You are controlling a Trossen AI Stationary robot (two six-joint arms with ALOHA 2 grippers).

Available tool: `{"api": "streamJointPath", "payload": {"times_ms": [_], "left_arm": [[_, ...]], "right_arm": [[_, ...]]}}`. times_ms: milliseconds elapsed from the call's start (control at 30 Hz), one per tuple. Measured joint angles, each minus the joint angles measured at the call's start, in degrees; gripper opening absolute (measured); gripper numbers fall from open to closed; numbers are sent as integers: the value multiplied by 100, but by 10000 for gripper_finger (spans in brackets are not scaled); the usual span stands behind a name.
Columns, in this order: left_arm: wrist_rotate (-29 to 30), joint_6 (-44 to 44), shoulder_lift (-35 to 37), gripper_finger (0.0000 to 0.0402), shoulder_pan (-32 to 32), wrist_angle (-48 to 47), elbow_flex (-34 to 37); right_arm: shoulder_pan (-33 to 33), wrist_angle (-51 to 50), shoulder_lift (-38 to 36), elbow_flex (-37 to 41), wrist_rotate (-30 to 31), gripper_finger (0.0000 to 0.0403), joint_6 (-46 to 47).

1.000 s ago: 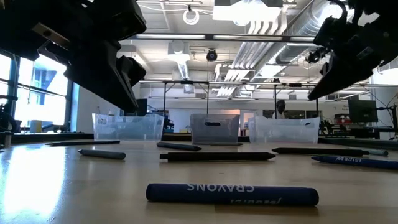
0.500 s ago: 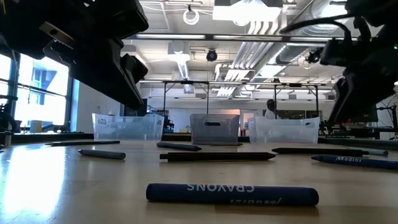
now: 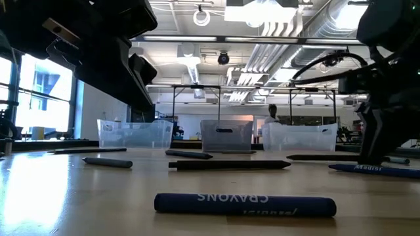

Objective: Sort crayons/erasers/pens/pencils in bins
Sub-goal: Put the black pen into the left transparent bin

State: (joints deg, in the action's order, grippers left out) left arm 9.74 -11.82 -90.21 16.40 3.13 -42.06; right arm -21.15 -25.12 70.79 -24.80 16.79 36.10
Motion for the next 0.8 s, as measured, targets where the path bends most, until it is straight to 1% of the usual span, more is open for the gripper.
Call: {"api": "streamJointPath", "payload": {"times_ms": [267, 533, 667, 800], "left_arm": [[16, -136, 0, 0, -12, 18, 0], [12, -895, 0, 0, -212, 235, 0], [-28, -1227, 0, 0, -292, 386, 0], [-17, -1348, 0, 0, -293, 511, 0]], "right_arm": [[12, 141, 285, -17, -214, 101, -3], [12, 185, 287, -8, -322, 48, 127], [12, 217, 288, -4, -329, 33, 141], [12, 269, 288, 3, -326, 30, 131]]}}
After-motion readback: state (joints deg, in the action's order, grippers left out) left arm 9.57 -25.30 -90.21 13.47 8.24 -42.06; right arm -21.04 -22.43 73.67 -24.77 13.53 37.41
